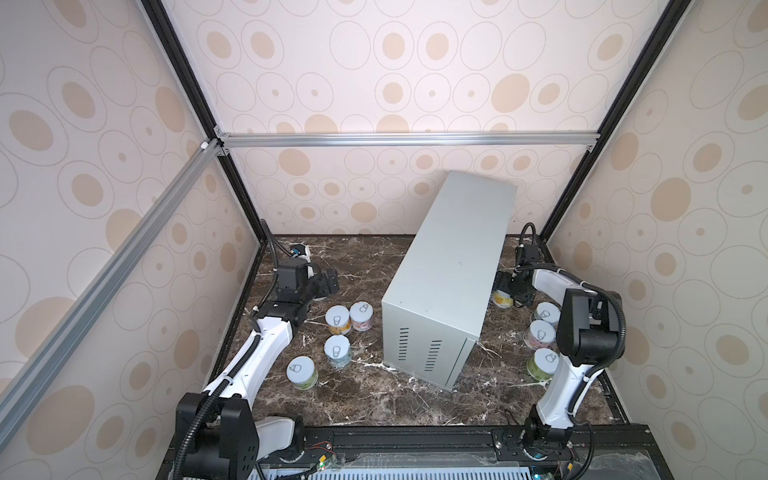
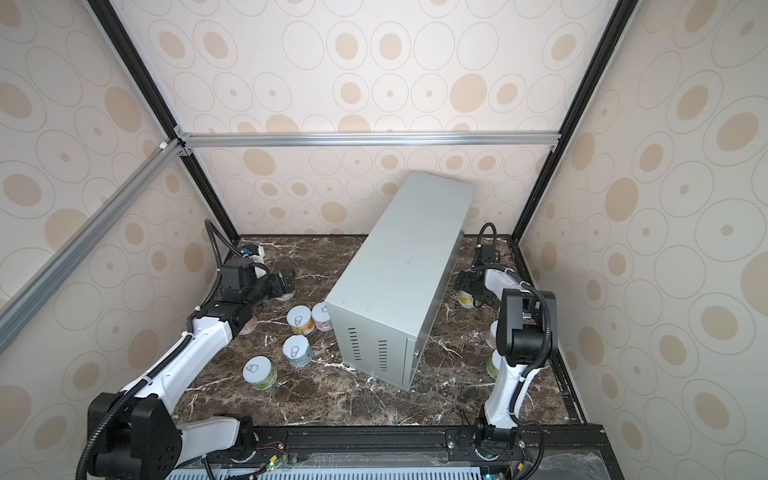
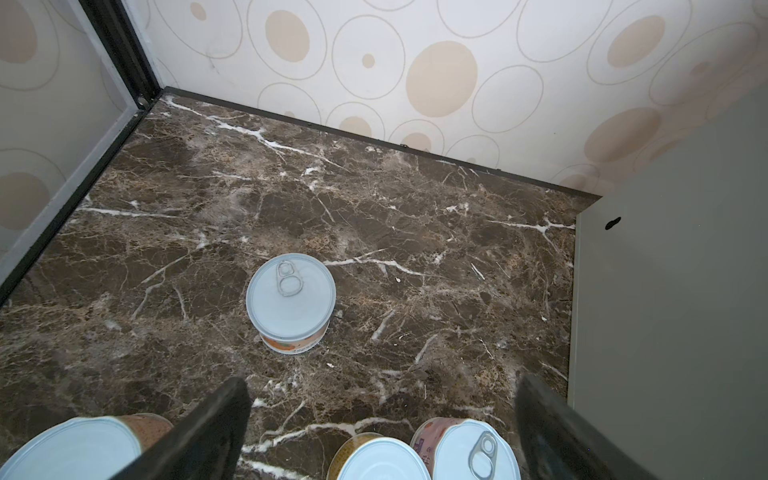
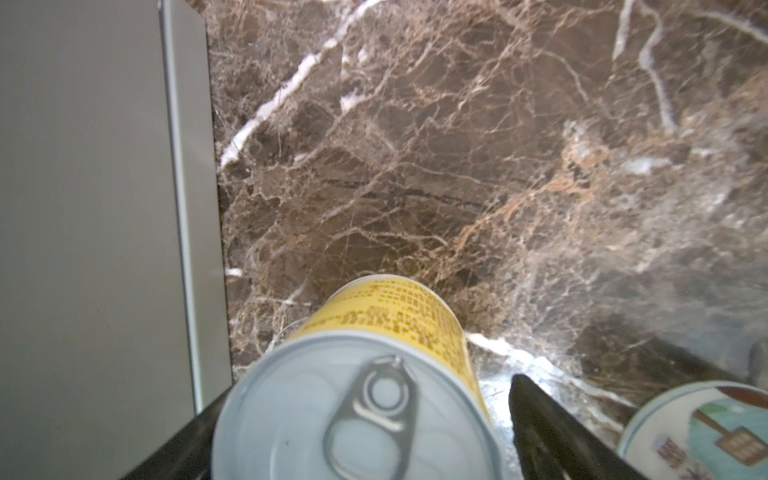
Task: Place and organize the canned foods onto the counter
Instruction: 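Close the right gripper on the yellow can and lift it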
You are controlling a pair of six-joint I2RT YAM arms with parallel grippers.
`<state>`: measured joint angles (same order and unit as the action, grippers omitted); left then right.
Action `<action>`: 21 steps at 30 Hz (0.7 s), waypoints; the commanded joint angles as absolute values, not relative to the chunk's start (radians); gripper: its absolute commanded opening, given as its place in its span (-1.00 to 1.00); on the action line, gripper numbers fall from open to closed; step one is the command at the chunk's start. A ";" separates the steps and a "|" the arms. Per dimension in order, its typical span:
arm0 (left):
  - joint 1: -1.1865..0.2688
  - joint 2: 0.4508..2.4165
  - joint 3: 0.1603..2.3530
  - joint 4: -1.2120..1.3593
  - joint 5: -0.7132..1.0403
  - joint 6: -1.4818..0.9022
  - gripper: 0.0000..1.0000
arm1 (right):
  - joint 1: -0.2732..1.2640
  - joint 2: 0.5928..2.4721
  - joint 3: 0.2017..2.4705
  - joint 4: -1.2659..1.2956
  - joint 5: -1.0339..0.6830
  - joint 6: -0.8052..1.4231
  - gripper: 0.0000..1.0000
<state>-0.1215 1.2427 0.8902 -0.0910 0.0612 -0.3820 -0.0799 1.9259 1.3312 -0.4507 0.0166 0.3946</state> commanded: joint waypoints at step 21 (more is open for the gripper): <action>-0.130 1.255 0.900 -0.081 0.068 -0.380 0.98 | -0.061 1.943 1.364 -0.521 0.097 0.347 0.45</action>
